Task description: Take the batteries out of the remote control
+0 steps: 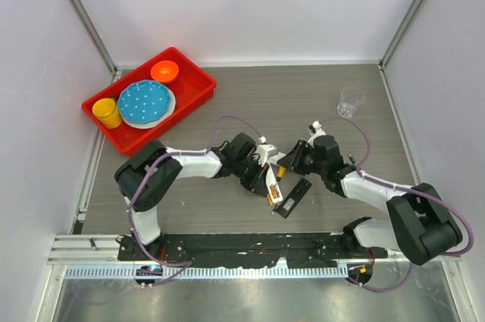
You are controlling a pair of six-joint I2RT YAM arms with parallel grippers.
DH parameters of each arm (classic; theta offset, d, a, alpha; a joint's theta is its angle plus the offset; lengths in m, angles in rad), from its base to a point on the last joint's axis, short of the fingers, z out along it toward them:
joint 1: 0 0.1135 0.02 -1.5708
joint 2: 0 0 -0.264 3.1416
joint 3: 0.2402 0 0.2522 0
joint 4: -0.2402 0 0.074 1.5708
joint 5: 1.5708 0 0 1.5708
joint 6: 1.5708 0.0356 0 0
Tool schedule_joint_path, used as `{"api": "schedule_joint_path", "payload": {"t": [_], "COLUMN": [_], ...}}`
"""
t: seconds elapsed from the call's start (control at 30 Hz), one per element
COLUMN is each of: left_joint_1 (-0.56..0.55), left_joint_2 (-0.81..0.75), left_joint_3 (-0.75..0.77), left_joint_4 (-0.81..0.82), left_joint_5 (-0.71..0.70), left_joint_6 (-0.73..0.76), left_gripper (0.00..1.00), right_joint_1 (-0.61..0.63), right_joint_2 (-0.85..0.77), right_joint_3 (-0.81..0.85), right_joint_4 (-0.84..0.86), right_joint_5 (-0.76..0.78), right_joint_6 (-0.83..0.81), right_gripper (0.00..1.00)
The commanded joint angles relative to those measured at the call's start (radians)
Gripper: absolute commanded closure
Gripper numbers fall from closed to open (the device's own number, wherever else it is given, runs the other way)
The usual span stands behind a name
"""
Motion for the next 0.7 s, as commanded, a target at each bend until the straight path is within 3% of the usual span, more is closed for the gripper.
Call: {"api": "schedule_joint_path", "payload": {"t": [0.0,0.33,0.67], "left_joint_1": [-0.014,-0.012,-0.012], "left_joint_2": [0.032,0.029,0.029], "left_joint_3": [0.022,0.024,0.022], "left_joint_4": [0.016,0.012,0.014], "left_joint_5": [-0.043,-0.04,-0.037], "left_joint_6": [0.006,0.006,0.006], "left_gripper": [1.0,1.0,1.0], "right_joint_1": [0.018,0.037,0.053], "right_joint_2": [0.003,-0.152,-0.201], "right_joint_3": [-0.016,0.04,-0.018], "right_joint_4": [0.058,-0.061,-0.031], "right_joint_5": [-0.077,0.004,0.027], "right_joint_6": [0.07,-0.111,-0.181], "right_gripper": [0.99,0.99,0.99]}}
